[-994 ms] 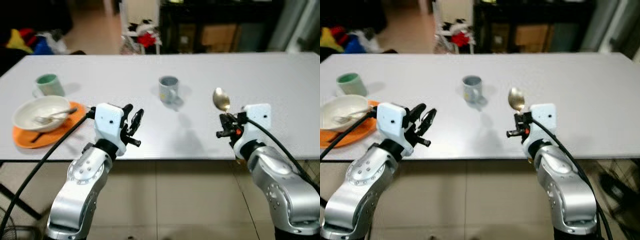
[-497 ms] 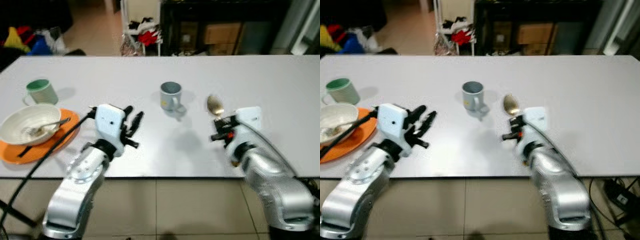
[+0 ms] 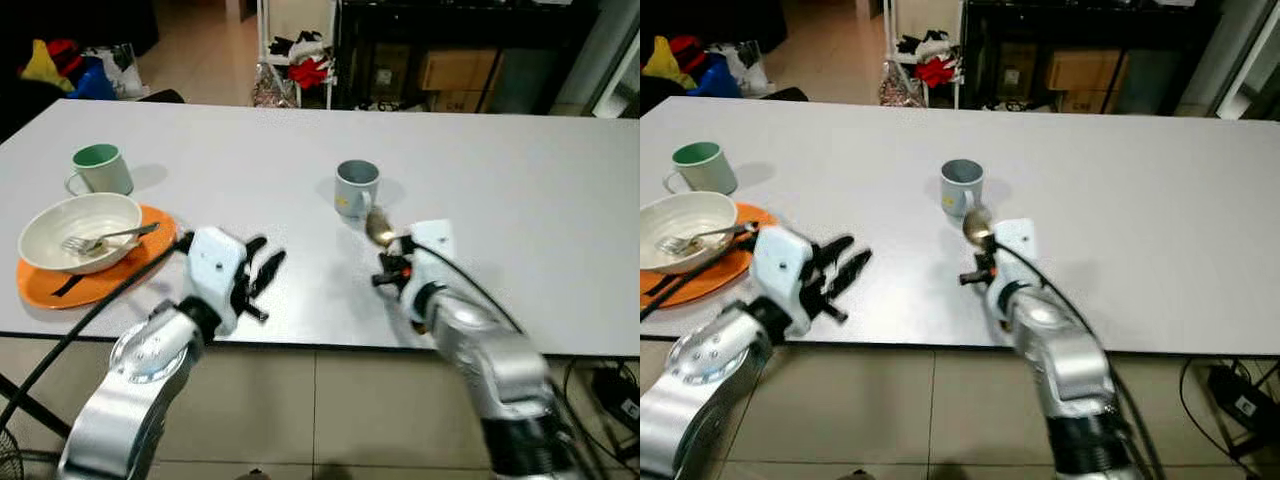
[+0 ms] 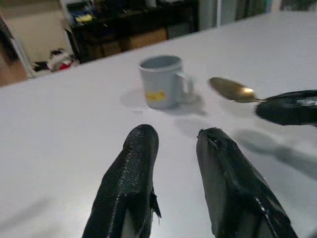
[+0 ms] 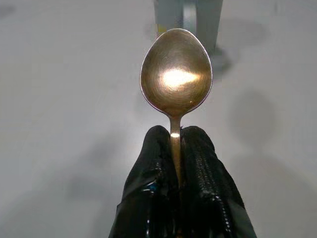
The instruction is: Setting the table
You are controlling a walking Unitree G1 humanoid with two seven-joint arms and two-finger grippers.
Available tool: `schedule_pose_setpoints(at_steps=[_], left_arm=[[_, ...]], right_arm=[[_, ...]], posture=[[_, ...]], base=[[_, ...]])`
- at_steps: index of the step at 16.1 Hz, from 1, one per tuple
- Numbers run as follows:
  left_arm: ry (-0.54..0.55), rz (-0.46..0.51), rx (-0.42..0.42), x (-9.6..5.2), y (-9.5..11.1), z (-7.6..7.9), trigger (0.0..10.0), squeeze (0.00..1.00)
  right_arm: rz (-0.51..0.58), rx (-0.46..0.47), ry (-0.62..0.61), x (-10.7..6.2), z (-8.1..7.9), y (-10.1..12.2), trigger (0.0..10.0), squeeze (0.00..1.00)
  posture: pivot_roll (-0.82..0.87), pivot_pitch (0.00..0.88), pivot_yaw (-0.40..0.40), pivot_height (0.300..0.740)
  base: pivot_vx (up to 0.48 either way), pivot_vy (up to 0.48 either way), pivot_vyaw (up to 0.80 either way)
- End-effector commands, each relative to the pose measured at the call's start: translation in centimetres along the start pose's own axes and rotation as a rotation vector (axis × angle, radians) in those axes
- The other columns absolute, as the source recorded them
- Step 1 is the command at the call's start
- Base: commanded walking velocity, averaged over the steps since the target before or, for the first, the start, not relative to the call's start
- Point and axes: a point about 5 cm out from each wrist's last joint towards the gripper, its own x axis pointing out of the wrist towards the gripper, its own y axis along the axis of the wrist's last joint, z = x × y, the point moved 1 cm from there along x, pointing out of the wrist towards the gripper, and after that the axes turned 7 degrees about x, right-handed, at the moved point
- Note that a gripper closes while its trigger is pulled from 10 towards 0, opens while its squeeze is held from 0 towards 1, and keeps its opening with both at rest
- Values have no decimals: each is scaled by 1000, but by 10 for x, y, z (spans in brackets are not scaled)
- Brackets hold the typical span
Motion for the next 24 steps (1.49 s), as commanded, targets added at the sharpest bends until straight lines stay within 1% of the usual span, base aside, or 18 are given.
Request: schedule_pose_setpoints(at_steps=[1, 3, 6, 8, 10, 11, 14, 16, 18, 22, 23, 24], left_arm=[[-39, 10, 7, -5, 6, 3, 10000, 0], [-76, 18, -1, -9, 7, 6, 10000, 0], [-154, 26, -15, -13, 10, 15, 10000, 0], [-197, 12, -15, -17, 10, 19, 10000, 0], [-203, 0, -11, -20, 9, 19, 10000, 0], [-204, -3, -11, -20, 9, 19, 10000, 0], [-223, -12, -15, -22, 9, 19, 10000, 0], [-257, -17, -20, -23, 10, 23, 10000, 0], [-256, -17, -19, -23, 10, 24, 10000, 0], [-256, -19, -21, -24, 10, 24, 10000, 0], [-255, -22, -25, -24, 10, 25, 10000, 0], [-254, -23, -29, -25, 9, 25, 10000, 0]], right_arm=[[13, 13, -27, 10, -1, 2, 10000, 0], [5, 20, -61, 21, -1, -1, 10000, 0], [-1, 19, -101, 31, 0, -3, 10000, 0], [-3, 19, -116, 38, -1, -4, 10000, 0], [-14, 25, -135, 42, -2, -7, 10000, 0], [-20, 35, -133, 44, -3, -9, 10000, 0], [-45, 26, -126, 46, -8, -14, 10000, 0], [-77, 60, -127, 48, -11, -21, 10000, 0], [-95, 90, -120, 49, -15, -24, 10000, 0], [-120, 96, -122, 51, -18, -27, 10000, 0], [-129, 98, -116, 51, -18, -28, 10000, 1000], [-133, 96, -113, 51, -19, -29, 10000, 1000]], posture=[[133, 0, 29, 740], [144, 0, 28, 740], [172, 0, 23, 740], [191, 0, 21, 740], [196, 0, 24, 740], [196, 0, 24, 740], [192, 0, 33, 740], [191, 0, 31, 740], [197, 0, 22, 740], [203, 0, 16, 740], [201, 0, 19, 740], [195, 0, 24, 740]], base=[[0, 0, 0], [0, 0, 0], [0, 0, 0], [0, 0, 0], [0, 0, 0], [0, 0, 0], [0, 0, 0], [0, 0, 0], [0, 0, 0], [0, 0, 0], [0, 0, 0], [0, 0, 0]])
